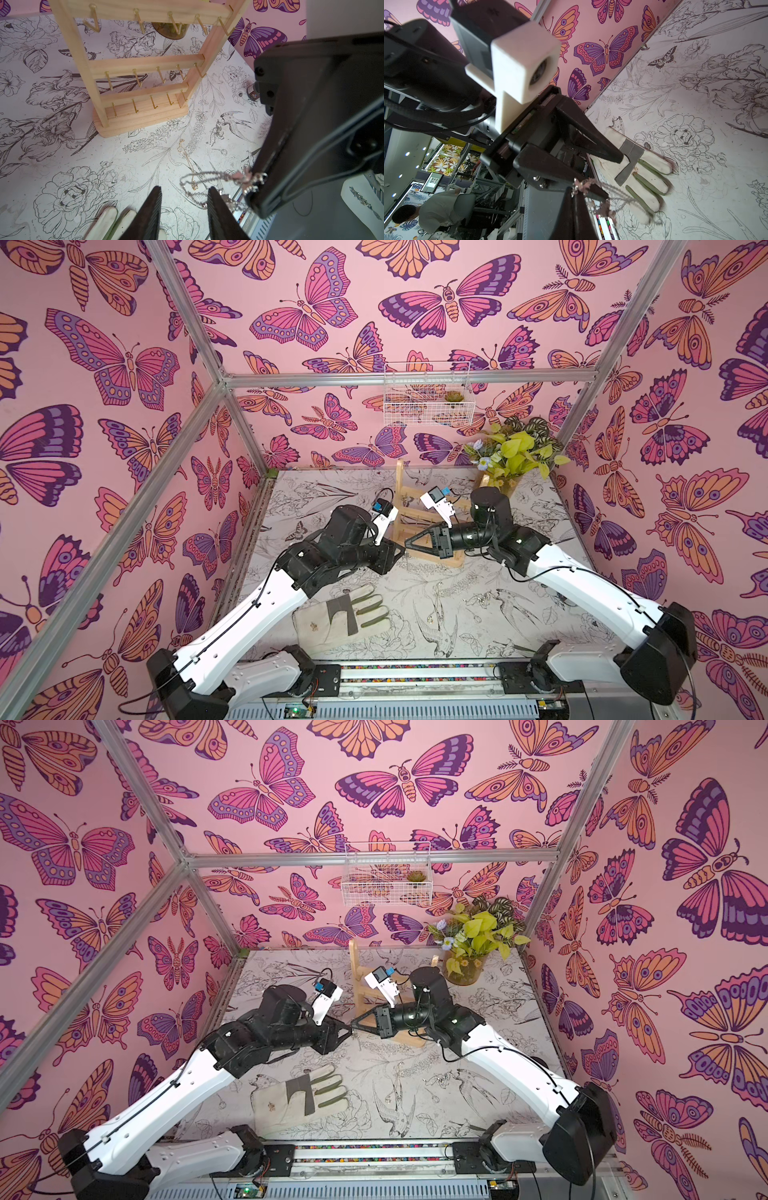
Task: Hang the necklace on the jewelry display stand
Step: Adjust the necklace.
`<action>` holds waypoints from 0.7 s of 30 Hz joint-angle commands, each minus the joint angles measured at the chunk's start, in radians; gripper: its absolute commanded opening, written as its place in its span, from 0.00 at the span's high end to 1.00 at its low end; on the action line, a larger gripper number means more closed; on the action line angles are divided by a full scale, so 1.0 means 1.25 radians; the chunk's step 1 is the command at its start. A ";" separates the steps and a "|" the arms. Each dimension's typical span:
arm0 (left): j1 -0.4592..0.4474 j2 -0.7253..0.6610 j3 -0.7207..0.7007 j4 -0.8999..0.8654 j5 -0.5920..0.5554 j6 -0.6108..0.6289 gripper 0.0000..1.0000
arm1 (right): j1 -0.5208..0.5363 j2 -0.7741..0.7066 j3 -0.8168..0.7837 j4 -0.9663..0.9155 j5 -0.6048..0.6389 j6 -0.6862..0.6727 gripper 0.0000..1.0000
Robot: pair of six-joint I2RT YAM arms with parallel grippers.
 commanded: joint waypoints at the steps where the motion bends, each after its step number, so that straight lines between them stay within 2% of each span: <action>1: -0.008 -0.012 -0.014 0.031 0.021 -0.011 0.61 | -0.002 -0.008 0.009 0.028 -0.017 0.015 1.00; 5: -0.012 -0.022 -0.024 0.042 -0.008 -0.011 0.63 | -0.002 -0.006 0.010 0.042 -0.028 0.027 1.00; 10: -0.012 -0.036 -0.037 0.067 -0.034 -0.016 0.76 | -0.001 -0.004 0.008 0.055 -0.043 0.047 1.00; 21: -0.014 -0.038 -0.051 0.095 -0.021 -0.022 0.74 | 0.002 0.002 0.010 0.080 -0.051 0.073 1.00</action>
